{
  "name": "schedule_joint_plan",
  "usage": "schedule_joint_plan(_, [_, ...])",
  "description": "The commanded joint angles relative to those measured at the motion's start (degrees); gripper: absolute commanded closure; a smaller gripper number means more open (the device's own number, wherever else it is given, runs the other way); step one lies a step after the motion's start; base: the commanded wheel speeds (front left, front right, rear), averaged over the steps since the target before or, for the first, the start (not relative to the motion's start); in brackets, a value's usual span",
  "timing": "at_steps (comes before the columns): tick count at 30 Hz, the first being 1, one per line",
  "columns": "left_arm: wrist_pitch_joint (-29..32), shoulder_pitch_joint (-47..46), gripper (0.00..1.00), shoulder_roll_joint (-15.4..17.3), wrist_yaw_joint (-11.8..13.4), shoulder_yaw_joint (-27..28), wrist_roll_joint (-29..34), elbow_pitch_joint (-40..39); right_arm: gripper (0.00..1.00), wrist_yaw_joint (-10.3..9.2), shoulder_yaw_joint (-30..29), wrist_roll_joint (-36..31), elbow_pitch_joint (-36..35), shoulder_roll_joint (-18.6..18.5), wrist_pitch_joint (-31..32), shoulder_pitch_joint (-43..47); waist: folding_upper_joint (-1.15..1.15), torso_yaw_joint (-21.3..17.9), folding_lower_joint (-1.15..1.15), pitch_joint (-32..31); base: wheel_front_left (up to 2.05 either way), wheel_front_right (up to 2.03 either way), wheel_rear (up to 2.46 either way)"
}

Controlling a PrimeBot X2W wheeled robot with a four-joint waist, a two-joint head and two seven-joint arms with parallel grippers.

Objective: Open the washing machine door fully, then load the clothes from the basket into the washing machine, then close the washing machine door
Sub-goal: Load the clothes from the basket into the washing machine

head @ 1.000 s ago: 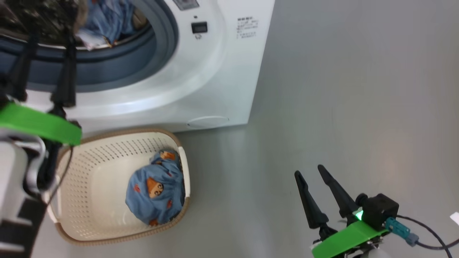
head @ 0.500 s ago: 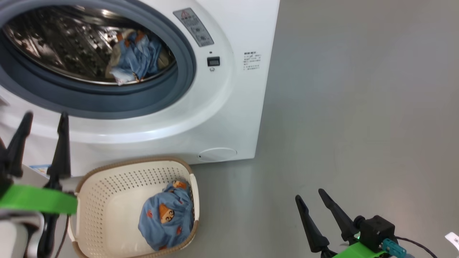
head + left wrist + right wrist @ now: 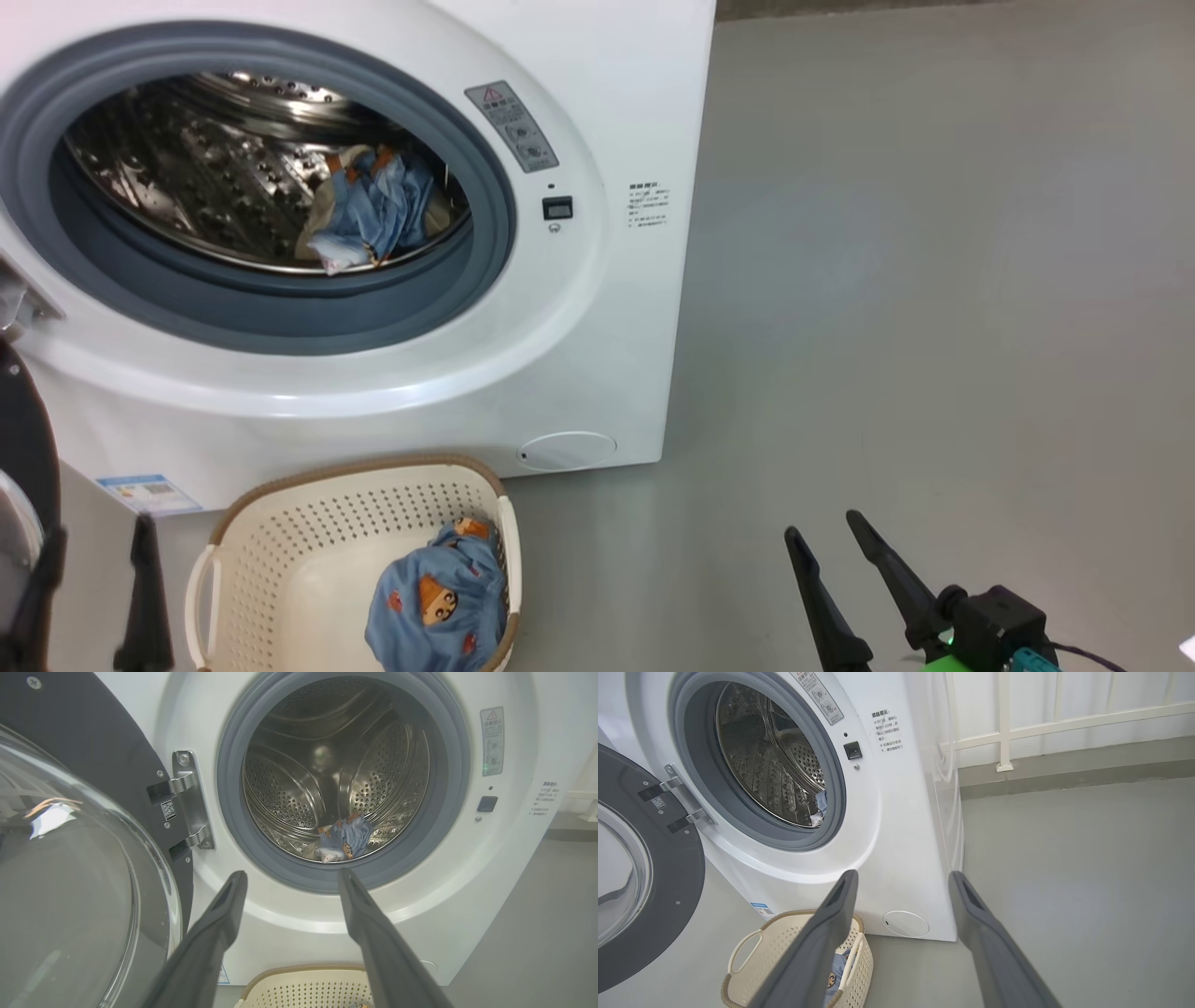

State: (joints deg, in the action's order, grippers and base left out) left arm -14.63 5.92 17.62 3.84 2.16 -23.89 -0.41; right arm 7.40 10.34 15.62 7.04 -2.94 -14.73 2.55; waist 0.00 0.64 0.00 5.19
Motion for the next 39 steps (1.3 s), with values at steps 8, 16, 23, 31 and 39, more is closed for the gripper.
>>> schedule_joint_plan(8, [-0.4, 4.6, 0.0, -4.1, -1.1, 5.9, 4.2, -2.3, 0.0, 0.09, 0.0, -1.6, -3.0, 0.1, -0.3, 1.4, 0.0, -0.6, 0.0, -1.8, 0.0, 0.0, 0.0])
schedule_joint_plan(16, [-0.4, 6.2, 0.0, -6.7, -2.9, 8.7, 6.9, -1.4, 0.0, 0.09, -0.7, -2.0, -3.7, 0.1, -0.3, 2.3, 0.0, -0.9, 0.0, -2.4, 0.0, 0.0, 0.0])
schedule_joint_plan(23, [-0.4, 6.8, 0.0, -8.5, -4.5, 9.9, 8.2, -0.4, 0.0, 0.09, -1.0, -2.0, -3.9, 0.1, -0.3, 2.5, 0.0, -0.9, 0.0, -2.4, 0.0, 0.0, 0.0])
schedule_joint_plan(31, [-0.4, 6.4, 0.0, -10.1, -6.5, 11.0, 9.4, 0.6, 0.0, 0.09, -0.9, -2.1, -3.9, 0.1, -0.3, 2.2, 0.0, -0.6, 0.0, -1.7, 0.0, 0.0, 0.0])
schedule_joint_plan(39, [-0.4, 6.0, 0.0, -11.0, -8.0, 11.8, 10.5, 1.1, 0.0, 0.09, -0.9, -1.8, -3.9, 0.1, -0.3, 2.0, 0.0, -0.2, 0.0, -1.1, 0.0, 0.0, 0.0])
